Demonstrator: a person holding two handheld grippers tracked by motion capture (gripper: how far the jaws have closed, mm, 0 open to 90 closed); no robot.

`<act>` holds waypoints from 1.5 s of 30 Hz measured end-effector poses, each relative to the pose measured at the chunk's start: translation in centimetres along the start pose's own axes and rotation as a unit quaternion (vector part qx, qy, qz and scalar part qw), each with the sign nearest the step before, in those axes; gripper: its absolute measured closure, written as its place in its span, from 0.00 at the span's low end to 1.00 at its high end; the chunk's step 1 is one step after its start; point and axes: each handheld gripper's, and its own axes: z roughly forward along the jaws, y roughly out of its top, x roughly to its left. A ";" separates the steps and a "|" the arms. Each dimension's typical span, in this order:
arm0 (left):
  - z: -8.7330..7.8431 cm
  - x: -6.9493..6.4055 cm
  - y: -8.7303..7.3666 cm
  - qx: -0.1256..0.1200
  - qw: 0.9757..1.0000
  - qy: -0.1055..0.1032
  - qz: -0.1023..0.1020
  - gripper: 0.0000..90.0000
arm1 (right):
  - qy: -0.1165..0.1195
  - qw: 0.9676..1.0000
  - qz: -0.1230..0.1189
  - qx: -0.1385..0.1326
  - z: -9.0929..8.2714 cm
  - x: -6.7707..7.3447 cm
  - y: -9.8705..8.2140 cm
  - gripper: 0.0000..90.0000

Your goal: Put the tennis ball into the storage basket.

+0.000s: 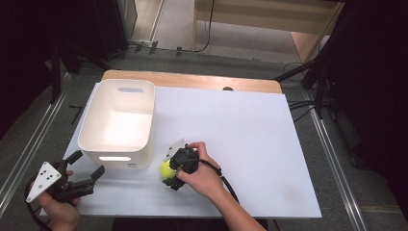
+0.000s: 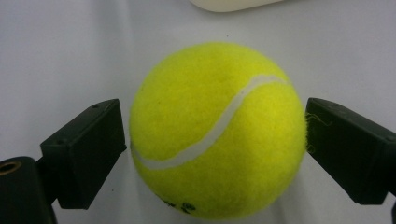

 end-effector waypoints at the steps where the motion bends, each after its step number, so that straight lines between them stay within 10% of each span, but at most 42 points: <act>1: 0.0 0.0 0.0 0.000 1.000 -0.001 0.000 0.08 | -0.002 1.000 -0.007 0.004 0.2 -0.1 0.0 0.10; 3: 0.0 0.0 0.0 0.000 1.000 0.000 0.000 0.08 | -0.007 1.000 0.002 0.008 0.1 0.0 0.0 0.26; 45: 0.0 0.0 0.0 0.002 1.000 -0.001 0.004 0.08 | 0.025 0.999 -0.009 -0.030 -6.2 -2.6 2.9 0.26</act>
